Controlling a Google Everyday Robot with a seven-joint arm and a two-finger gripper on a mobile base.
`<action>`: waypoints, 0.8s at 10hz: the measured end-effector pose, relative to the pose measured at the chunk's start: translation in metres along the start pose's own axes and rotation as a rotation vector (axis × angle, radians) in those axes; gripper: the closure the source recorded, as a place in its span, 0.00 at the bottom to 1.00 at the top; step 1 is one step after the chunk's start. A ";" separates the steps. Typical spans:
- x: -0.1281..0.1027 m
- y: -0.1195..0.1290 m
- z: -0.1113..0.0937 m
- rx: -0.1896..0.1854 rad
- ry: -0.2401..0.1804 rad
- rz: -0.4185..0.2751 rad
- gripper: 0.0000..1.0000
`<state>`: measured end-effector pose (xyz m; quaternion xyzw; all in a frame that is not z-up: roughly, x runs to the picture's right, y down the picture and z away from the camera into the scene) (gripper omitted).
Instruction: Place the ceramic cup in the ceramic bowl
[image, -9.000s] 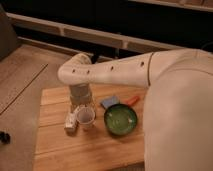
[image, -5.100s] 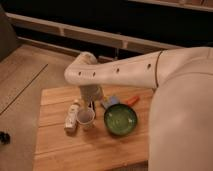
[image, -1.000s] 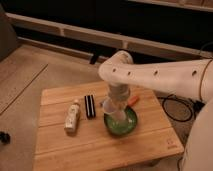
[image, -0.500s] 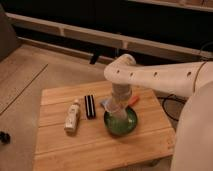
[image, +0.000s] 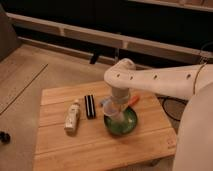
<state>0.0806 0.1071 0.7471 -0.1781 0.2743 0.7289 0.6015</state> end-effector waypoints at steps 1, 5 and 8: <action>0.002 -0.006 0.003 0.011 -0.001 -0.003 0.48; -0.005 -0.002 0.015 -0.035 0.002 -0.001 0.20; -0.010 0.008 0.017 -0.088 -0.005 -0.021 0.20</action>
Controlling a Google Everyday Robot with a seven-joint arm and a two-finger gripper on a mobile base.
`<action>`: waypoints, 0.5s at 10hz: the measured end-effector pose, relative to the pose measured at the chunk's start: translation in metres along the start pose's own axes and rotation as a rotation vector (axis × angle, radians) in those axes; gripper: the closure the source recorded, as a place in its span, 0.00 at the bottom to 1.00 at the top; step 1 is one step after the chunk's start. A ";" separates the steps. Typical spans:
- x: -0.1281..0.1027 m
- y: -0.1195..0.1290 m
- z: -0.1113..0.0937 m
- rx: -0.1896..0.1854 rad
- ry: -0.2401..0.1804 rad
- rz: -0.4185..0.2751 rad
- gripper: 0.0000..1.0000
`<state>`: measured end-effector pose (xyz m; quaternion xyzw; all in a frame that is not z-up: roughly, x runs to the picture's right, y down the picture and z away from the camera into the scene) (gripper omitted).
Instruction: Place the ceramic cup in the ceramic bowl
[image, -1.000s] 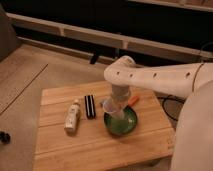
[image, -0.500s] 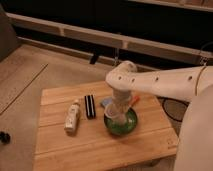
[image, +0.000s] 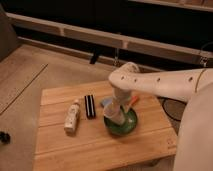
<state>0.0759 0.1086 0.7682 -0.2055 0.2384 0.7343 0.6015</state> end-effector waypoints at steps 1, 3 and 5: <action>0.001 0.001 0.000 -0.012 0.001 -0.002 0.20; 0.003 0.001 -0.005 -0.038 -0.002 -0.010 0.20; 0.004 -0.004 -0.014 -0.056 -0.016 -0.012 0.20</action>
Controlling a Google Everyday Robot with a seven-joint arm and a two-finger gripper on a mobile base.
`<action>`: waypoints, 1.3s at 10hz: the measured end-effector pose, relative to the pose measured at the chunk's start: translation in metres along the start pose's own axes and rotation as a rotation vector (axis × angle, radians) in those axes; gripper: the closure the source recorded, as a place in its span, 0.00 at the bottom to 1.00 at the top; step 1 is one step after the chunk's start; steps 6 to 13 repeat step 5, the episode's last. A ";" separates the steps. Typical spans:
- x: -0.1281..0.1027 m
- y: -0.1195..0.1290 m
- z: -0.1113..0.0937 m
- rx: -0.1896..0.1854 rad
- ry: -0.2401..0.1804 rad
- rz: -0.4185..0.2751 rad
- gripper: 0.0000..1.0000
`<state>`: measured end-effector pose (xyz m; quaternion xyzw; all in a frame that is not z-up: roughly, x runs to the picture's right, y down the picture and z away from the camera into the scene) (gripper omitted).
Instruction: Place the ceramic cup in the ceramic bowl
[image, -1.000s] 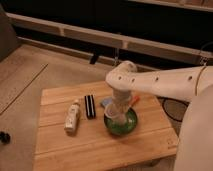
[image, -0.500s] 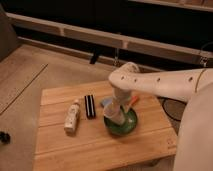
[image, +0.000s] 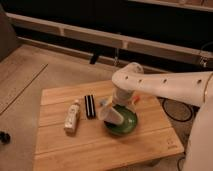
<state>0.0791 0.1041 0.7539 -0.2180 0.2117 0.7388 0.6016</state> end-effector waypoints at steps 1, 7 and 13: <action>0.001 -0.004 -0.006 -0.008 -0.008 0.004 0.20; 0.002 -0.002 -0.007 -0.013 -0.009 0.002 0.20; 0.002 -0.002 -0.007 -0.013 -0.009 0.002 0.20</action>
